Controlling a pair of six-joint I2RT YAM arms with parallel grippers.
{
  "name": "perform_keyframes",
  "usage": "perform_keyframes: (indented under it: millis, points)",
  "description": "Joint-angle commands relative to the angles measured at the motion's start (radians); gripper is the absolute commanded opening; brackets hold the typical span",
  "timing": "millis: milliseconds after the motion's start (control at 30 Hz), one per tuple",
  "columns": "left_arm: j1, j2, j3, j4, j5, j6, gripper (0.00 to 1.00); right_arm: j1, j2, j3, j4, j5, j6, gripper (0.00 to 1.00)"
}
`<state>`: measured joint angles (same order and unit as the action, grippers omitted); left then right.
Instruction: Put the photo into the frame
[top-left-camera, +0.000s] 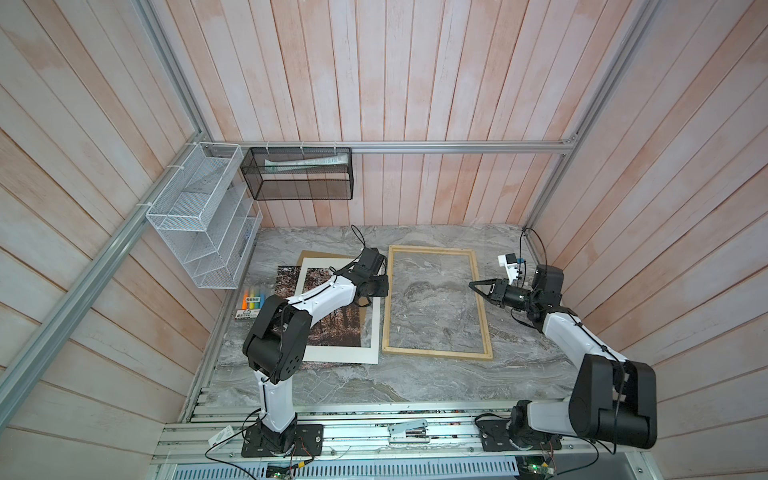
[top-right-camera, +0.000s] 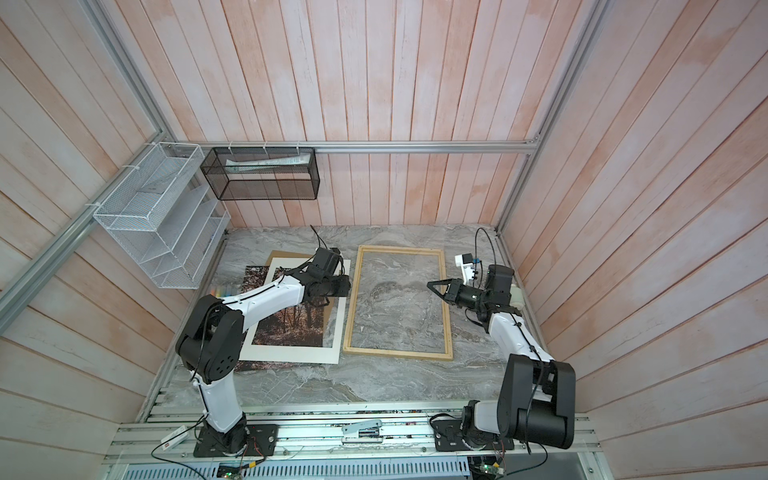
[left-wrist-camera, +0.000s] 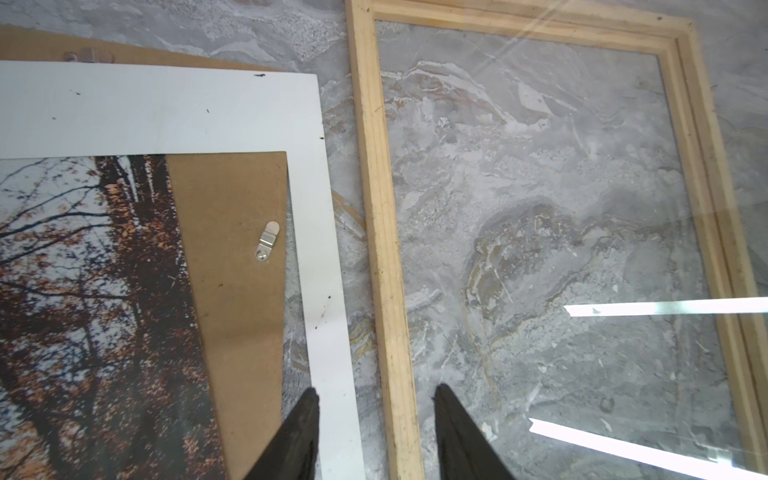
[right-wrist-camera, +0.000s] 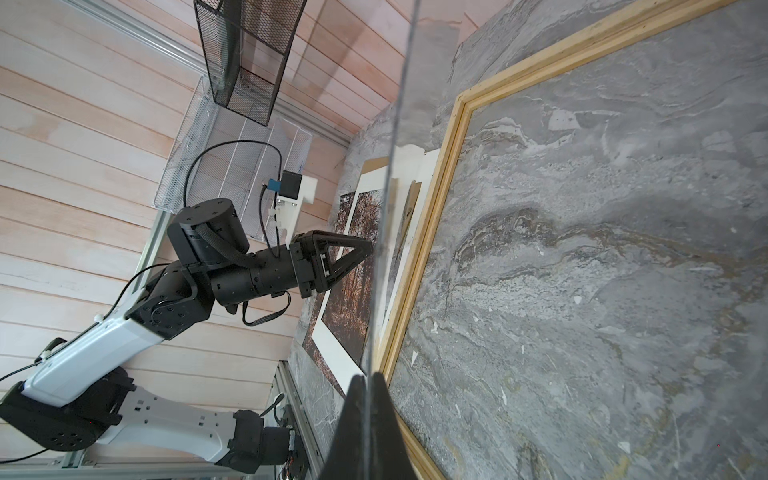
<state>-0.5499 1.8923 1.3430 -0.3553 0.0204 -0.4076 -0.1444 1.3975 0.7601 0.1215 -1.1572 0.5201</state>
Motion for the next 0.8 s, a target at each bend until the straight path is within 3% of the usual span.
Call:
perform_keyframes:
  millis: [0, 333, 767]
  points:
    - [0.004, 0.025, -0.025, 0.045, 0.069, -0.011, 0.47, 0.003, 0.070, 0.068, -0.002, -0.092, -0.100, 0.00]
    - [0.002, 0.031, -0.056, 0.095, 0.131, -0.015, 0.47, -0.032, 0.214, 0.185, -0.231, -0.107, -0.316, 0.00]
    - [0.003, 0.047, -0.070, 0.105, 0.147, -0.015, 0.47, -0.058, 0.275, 0.177, -0.240, -0.113, -0.335, 0.00]
